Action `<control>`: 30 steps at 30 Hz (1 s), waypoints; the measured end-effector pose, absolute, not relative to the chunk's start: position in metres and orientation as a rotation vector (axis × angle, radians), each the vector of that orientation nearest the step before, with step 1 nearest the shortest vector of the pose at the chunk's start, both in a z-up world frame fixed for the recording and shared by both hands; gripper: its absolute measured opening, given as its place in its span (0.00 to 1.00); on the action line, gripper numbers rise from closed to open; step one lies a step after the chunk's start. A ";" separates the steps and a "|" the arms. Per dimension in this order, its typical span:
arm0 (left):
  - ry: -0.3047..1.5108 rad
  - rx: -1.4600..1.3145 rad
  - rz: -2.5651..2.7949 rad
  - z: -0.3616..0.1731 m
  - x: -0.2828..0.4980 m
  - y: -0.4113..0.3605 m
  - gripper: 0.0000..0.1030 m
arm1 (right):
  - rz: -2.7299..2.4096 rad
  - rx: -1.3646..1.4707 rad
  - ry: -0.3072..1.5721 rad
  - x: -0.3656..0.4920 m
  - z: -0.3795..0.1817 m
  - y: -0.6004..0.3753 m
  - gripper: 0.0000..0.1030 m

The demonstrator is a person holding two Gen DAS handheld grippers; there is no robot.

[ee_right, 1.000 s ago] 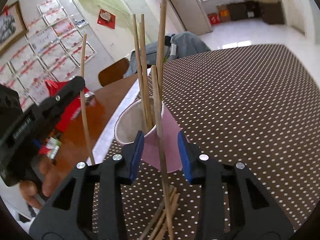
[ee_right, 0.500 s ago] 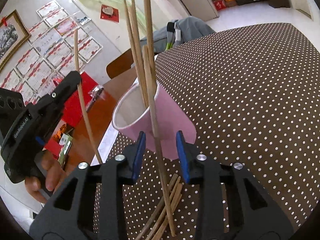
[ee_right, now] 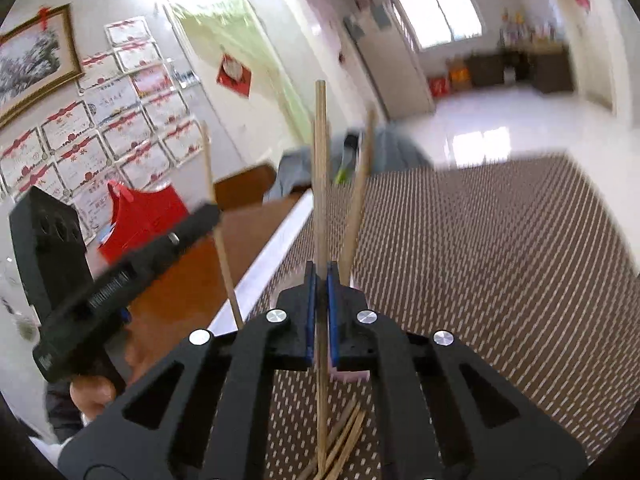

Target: Organize utensils

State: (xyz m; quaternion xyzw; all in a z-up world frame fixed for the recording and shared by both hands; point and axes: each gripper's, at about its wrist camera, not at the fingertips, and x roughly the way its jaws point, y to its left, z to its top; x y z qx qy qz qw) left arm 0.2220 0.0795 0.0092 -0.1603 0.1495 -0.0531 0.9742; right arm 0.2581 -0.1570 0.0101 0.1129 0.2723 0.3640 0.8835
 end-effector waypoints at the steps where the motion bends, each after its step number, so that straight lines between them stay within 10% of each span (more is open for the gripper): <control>1: 0.290 -0.325 -0.105 0.012 0.222 0.079 0.06 | 0.754 0.234 0.535 0.256 0.018 -0.156 0.05; 13: 0.109 -0.316 -0.076 0.042 0.231 0.079 0.06 | 0.645 0.219 0.215 0.255 0.055 -0.122 0.05; 30: 0.126 -0.251 -0.022 0.011 0.251 0.080 0.06 | 0.611 0.246 0.216 0.273 0.013 -0.110 0.05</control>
